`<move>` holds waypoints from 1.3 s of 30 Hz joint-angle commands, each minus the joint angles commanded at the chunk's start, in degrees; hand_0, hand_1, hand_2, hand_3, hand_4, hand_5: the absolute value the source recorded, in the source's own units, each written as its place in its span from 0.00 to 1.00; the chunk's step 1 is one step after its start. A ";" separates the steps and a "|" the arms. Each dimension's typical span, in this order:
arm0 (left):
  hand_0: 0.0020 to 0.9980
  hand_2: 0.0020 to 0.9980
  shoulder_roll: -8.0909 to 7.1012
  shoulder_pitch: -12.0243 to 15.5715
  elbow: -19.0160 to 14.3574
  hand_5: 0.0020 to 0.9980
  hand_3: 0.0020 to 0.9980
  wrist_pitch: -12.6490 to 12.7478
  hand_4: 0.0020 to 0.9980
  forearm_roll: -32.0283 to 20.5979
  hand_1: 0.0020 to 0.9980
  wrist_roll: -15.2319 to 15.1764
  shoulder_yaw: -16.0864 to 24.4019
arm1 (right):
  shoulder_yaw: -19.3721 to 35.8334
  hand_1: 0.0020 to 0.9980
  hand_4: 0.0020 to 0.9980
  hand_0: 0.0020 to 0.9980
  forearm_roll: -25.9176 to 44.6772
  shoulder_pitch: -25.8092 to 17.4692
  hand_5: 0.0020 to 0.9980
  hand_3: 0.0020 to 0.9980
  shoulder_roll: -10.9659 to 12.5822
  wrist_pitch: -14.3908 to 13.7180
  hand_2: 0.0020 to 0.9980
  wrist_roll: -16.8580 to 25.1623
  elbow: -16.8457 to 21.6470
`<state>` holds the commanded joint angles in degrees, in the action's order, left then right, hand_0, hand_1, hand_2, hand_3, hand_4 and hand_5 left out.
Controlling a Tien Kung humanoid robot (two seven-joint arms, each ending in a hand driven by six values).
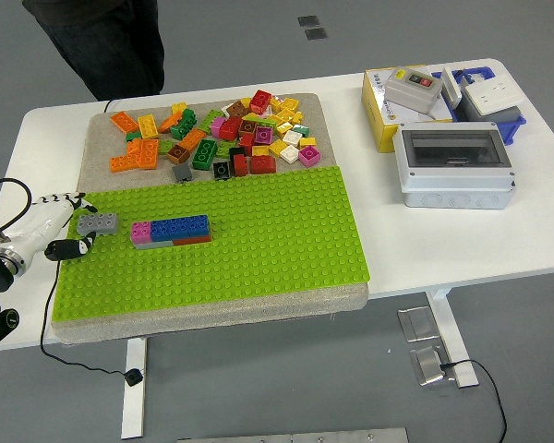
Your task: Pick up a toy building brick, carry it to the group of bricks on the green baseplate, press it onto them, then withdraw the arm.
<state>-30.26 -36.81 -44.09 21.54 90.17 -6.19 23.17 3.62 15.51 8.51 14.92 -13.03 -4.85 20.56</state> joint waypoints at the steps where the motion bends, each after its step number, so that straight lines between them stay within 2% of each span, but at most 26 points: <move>1: 1.00 0.96 0.07 0.04 0.08 0.27 0.70 0.05 0.59 -0.13 0.97 -0.06 -0.03 | 0.03 0.63 0.61 0.65 -0.05 -0.01 1.00 0.63 0.00 0.00 0.63 -0.03 0.00; 16: 1.00 0.96 1.04 -0.21 0.66 0.27 0.68 0.86 0.58 -1.33 0.97 -0.84 -0.48 | 0.60 0.63 0.62 0.65 -1.03 -0.09 1.00 0.63 -0.01 -0.06 0.63 -0.43 -0.06; 17: 1.00 0.96 1.06 -0.21 0.70 0.26 0.65 0.92 0.56 -1.39 0.97 -0.91 -0.45 | 0.63 0.63 0.62 0.65 -1.06 -0.08 1.00 0.63 -0.01 -0.06 0.63 -0.44 -0.06; 22: 1.00 0.96 0.81 -0.34 0.76 0.26 0.65 1.03 0.56 -1.38 0.97 -1.07 -0.02 | 0.74 0.63 0.62 0.65 -1.19 0.01 1.00 0.63 0.03 -0.08 0.63 -0.49 -0.04; 28: 1.00 0.96 -1.01 0.00 -0.90 0.26 0.63 0.68 0.55 -0.94 0.97 -0.51 2.31 | 0.75 0.63 0.63 0.65 -1.02 0.00 1.00 0.63 0.24 -0.04 0.63 -0.44 -0.04; 34: 1.00 0.95 -4.47 2.07 -7.03 0.26 0.61 0.62 0.55 -3.75 0.97 -0.31 5.55 | 0.59 0.63 0.63 0.65 -0.48 -0.20 1.00 0.63 0.46 0.02 0.62 -0.24 -0.11; 36: 1.00 0.95 -5.22 2.85 -9.05 0.26 0.60 0.83 0.54 -5.01 0.96 -0.71 6.69 | 0.46 0.63 0.63 0.65 -0.14 -0.30 1.00 0.63 0.47 0.06 0.62 -0.11 -0.13; 39: 1.00 0.95 -5.46 3.51 -10.23 0.26 0.60 1.10 0.54 -6.83 0.96 -1.58 7.90 | 0.47 0.63 0.63 0.65 -0.13 -0.37 1.00 0.63 0.43 0.07 0.62 -0.10 -0.16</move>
<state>-35.72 -33.30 -54.32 22.64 83.34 -7.77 31.07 4.10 15.38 8.14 15.35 -12.96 -4.95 20.40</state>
